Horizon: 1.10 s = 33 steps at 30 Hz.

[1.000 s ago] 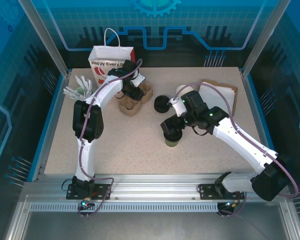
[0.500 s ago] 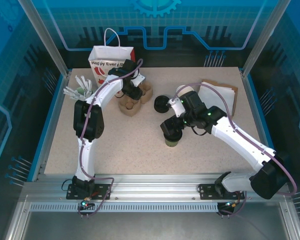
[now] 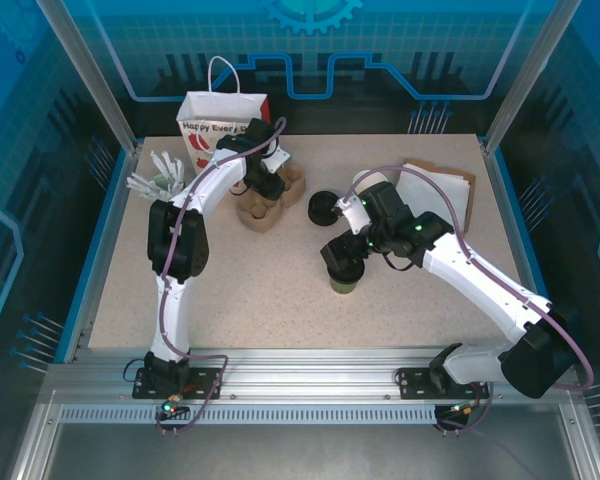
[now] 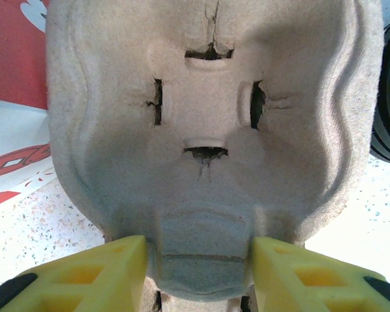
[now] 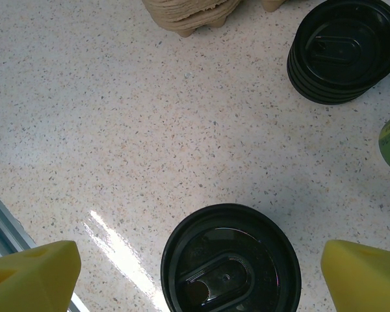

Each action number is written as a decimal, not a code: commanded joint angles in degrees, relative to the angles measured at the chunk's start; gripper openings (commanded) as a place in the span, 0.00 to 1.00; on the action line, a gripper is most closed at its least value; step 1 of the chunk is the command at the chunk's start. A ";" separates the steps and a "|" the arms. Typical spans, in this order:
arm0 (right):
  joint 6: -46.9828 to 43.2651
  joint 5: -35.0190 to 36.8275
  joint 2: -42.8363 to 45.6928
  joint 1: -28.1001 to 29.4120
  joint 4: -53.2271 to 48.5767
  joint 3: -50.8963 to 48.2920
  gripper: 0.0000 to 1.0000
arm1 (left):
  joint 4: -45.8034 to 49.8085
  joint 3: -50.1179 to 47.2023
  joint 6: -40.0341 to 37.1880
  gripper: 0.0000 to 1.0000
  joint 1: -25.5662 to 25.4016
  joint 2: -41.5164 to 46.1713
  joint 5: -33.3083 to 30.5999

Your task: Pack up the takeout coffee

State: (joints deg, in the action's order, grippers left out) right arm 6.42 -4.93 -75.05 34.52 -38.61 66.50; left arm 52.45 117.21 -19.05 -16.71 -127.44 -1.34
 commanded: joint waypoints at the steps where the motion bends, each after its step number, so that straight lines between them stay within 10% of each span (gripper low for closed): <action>1: -0.55 -0.08 -0.14 0.82 -1.20 1.18 0.96 | 2.03 2.66 -0.77 0.48 0.37 -2.10 -0.85; 33: -0.83 1.43 1.91 0.42 -2.83 2.20 0.96 | 1.84 -4.80 6.57 0.35 -0.87 16.16 4.61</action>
State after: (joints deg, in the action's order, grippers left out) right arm 6.39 -4.71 -74.94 34.52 -39.44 66.57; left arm 53.91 116.36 -15.86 -16.88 -116.88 0.40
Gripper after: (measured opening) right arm 0.961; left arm 0.353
